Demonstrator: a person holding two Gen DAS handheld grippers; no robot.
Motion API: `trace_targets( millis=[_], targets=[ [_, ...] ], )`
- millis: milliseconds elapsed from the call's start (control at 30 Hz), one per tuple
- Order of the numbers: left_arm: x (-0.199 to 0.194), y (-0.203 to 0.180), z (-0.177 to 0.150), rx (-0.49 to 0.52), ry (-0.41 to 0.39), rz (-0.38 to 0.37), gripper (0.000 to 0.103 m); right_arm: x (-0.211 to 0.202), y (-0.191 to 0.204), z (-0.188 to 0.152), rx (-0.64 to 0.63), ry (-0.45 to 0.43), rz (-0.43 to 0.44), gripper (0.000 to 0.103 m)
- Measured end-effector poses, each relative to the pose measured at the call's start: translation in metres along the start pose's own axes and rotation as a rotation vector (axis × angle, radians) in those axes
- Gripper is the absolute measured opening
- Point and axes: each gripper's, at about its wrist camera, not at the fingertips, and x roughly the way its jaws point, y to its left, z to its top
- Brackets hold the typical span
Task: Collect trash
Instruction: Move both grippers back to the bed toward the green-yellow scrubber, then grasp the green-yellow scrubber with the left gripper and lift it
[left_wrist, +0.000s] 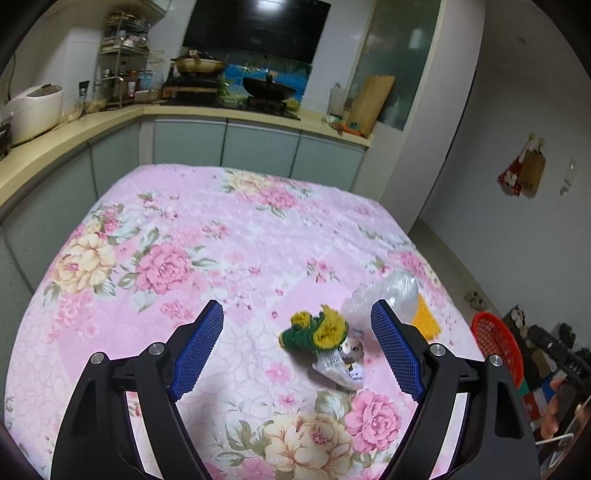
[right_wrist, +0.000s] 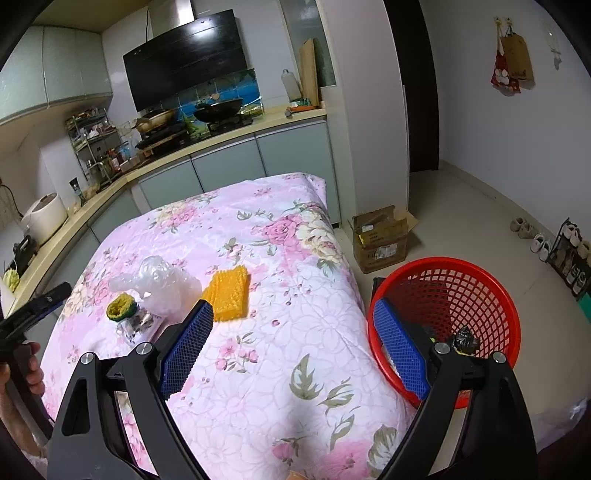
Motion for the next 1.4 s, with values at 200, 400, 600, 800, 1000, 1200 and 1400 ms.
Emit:
trace_targets(
  millis=[200, 400, 600, 800, 1000, 1200, 1400],
  targets=[
    [0.031, -0.007, -0.011, 0.017, 0.071, -0.049, 0.079, 0.002, -0.001, -0.003, 0.009, 0.012, -0.002, 0.086],
    [0.066, -0.017, -0.020, 0.065, 0.136, -0.073, 0.079, 0.006, -0.006, -0.003, 0.017, 0.019, -0.009, 0.086],
    [0.091, -0.015, -0.023, 0.065, 0.169, -0.058, 0.079, 0.012, -0.012, -0.005, 0.027, 0.034, -0.021, 0.086],
    [0.101, -0.010, -0.024, 0.054, 0.183, -0.061, 0.054, 0.018, -0.016, -0.006, 0.037, 0.047, -0.024, 0.086],
    [0.094, 0.000, -0.018, -0.007, 0.139, -0.074, 0.038, 0.022, -0.013, -0.008, 0.026, 0.058, -0.020, 0.086],
    [0.075, 0.003, -0.015, 0.008, 0.077, -0.058, 0.030, 0.023, -0.011, -0.010, 0.020, 0.063, -0.016, 0.086],
    [0.048, -0.001, -0.011, 0.043, 0.013, -0.029, 0.030, 0.023, -0.007, -0.012, 0.004, 0.066, -0.008, 0.086]
  ],
)
